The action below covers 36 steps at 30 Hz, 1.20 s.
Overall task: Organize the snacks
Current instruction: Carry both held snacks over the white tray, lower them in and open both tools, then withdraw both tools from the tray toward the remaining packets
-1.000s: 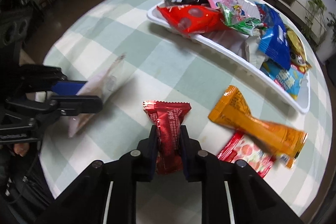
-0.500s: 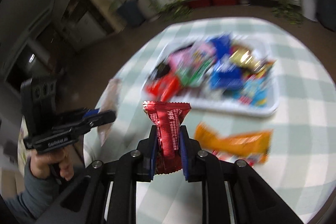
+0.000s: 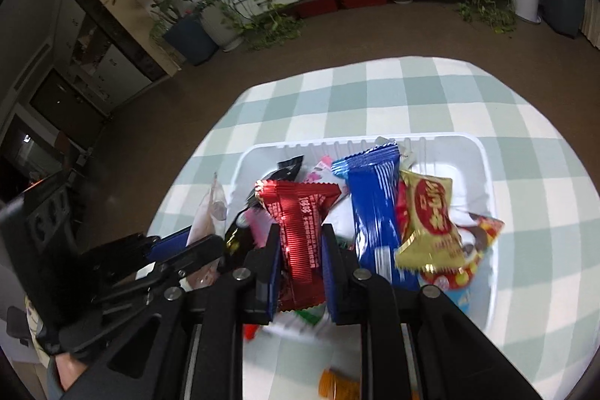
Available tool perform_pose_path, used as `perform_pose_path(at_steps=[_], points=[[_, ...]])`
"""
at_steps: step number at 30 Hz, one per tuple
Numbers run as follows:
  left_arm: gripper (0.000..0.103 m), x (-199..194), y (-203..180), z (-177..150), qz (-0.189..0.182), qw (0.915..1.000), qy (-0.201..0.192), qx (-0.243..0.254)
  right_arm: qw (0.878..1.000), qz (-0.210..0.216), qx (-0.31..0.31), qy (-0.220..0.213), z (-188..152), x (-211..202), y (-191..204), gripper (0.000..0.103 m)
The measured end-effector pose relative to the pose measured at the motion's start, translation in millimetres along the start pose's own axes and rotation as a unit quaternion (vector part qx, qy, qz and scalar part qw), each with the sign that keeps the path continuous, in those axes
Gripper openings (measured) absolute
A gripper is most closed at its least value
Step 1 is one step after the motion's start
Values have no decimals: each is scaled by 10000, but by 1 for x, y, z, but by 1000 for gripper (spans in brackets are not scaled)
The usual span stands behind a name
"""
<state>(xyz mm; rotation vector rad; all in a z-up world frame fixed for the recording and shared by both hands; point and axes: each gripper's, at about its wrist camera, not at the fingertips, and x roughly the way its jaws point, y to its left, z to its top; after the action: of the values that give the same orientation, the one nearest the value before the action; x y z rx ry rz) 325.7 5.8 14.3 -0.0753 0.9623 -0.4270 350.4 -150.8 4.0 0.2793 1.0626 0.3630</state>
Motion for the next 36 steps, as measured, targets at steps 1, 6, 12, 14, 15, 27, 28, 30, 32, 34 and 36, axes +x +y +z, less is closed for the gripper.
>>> perform_pose_path(at_steps=[1,6,12,14,15,27,28,30,32,34,36], points=[[18,6,1,1,32,10000,47,7,10000,-37,20,39,2,7,-2,21],[21,28,11,-2,102,9999,119,-72,9997,-145,136,167,9,36,-9,21],[22,39,14,-2,126,9998,143,-53,9994,-203,121,244,12,54,-11,24],[23,40,13,-2,135,9998,127,-28,9994,-205,110,244,12,56,-10,25],[23,40,13,-3,150,9998,124,-20,9994,-210,102,247,12,57,-10,26],[55,34,11,-6,200,9998,49,-41,9993,-272,125,223,9,54,-14,33],[55,33,11,-7,199,9998,36,-37,9993,-268,138,211,9,53,-14,33],[56,29,9,-9,211,9998,15,-21,9994,-242,171,160,9,48,-15,34],[60,22,7,-11,208,9998,-33,8,9996,-195,189,77,8,40,-14,38],[64,15,5,-14,222,9997,-102,29,9998,-135,167,-11,7,30,-11,43],[73,3,1,-18,230,9995,-212,44,9999,-19,137,-72,3,18,-9,56]])
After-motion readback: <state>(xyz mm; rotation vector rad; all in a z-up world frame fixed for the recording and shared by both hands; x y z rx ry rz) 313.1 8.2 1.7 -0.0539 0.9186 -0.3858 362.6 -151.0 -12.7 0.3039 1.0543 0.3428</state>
